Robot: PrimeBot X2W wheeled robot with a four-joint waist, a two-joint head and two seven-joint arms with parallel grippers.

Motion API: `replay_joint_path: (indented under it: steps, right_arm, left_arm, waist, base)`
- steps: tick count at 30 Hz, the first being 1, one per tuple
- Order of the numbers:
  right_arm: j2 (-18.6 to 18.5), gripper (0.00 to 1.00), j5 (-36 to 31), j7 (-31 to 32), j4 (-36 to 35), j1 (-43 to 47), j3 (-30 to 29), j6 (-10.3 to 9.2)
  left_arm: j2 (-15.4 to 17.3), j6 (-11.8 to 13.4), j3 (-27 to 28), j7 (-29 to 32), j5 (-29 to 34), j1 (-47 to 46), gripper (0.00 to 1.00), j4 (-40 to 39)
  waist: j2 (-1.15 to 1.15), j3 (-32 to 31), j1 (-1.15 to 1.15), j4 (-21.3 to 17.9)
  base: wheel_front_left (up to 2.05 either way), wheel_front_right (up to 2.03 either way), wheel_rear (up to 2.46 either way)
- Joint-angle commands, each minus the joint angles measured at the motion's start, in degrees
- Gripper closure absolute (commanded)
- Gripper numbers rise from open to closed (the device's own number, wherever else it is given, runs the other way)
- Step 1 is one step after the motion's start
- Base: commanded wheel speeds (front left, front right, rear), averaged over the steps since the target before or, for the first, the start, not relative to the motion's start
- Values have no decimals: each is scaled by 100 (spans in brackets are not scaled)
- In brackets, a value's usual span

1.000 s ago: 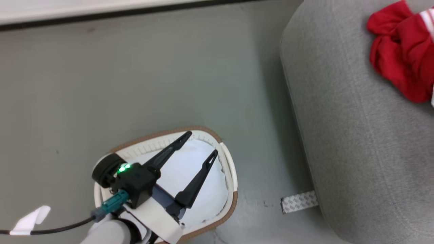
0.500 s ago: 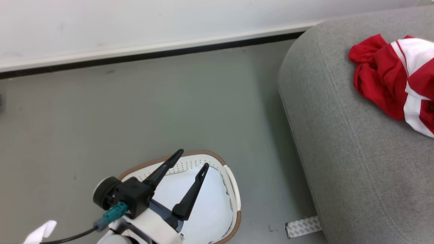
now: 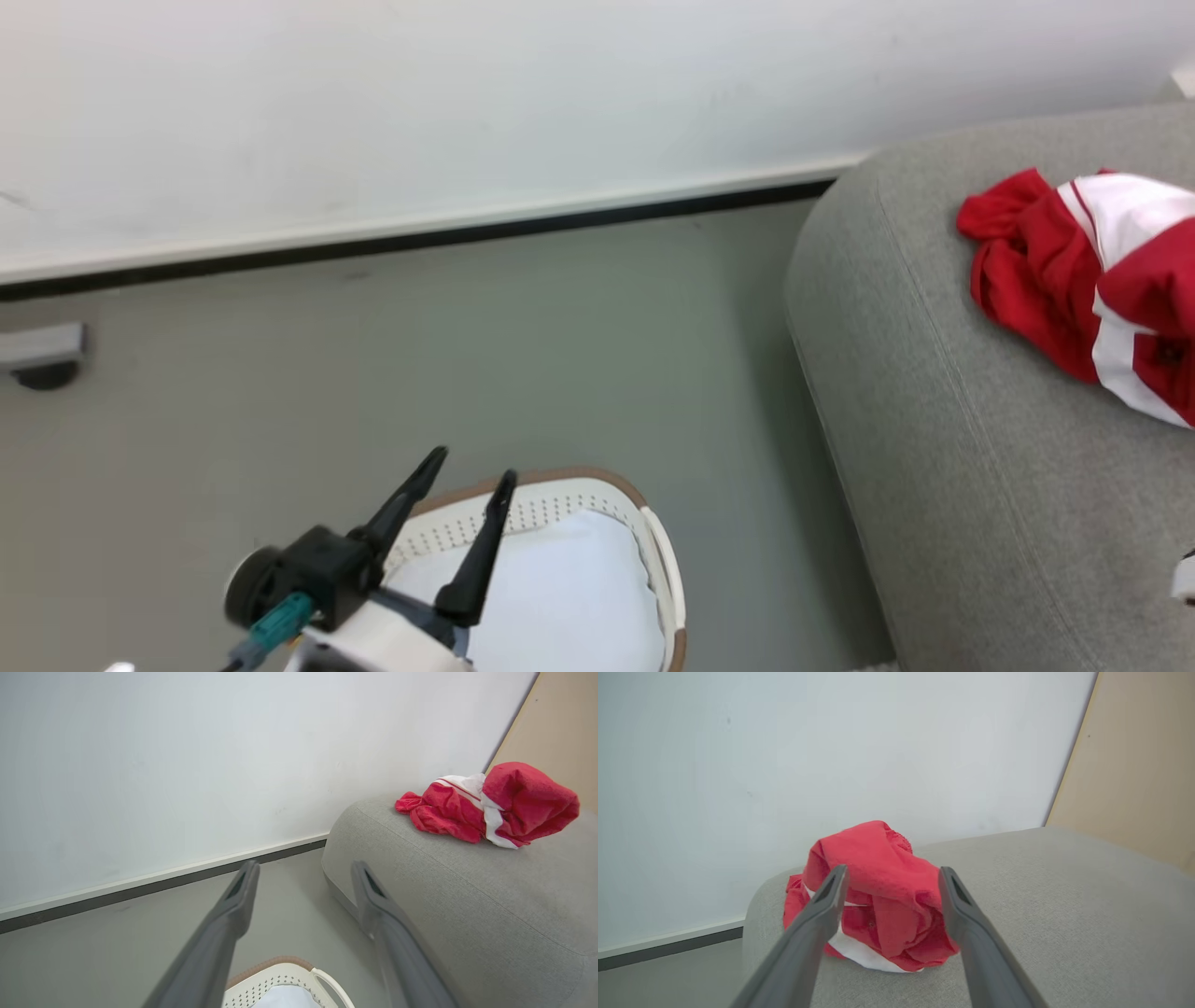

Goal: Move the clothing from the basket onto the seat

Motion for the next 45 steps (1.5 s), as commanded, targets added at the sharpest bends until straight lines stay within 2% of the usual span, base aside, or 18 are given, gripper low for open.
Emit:
replay_joint_path:
  steps: [1, 11, 15, 29, 45]
  right_arm:
    - [-10, 0, 71, 18, -69, 152, 93, -13]
    - [-13, 0, 357, 0, -385, 907, 1100, -13]
    - [-10, 0, 397, -14, -453, 1134, 1376, -13]
    - [-12, 0, 427, -55, -171, 1373, 1999, -13]
    - [-12, 0, 698, -62, 466, 1506, 2806, -13]
  left_arm:
    - [-8, 50, 55, -87, -23, 137, 0, 81]
    - [-158, 372, 792, -329, -57, 902, 0, 470]
    - [-292, 338, 1184, -328, 113, 1269, 0, 427]
    - [-948, -210, 2354, -326, 795, 1893, 0, 598]
    - [-1518, -842, 2960, -327, 1469, 1938, 0, 811]
  waist:
    - [0, -199, 1, 113]
    - [0, -828, 1, 520]
    - [0, -1003, 1, 701]
    - [0, -1321, 1, 1116]
    - [0, -1467, 1, 1121]
  base:
    - [0, 0, 0]
    - [0, 0, 0]
    - [0, 0, 0]
    - [0, 0, 0]
    - [0, 0, 0]
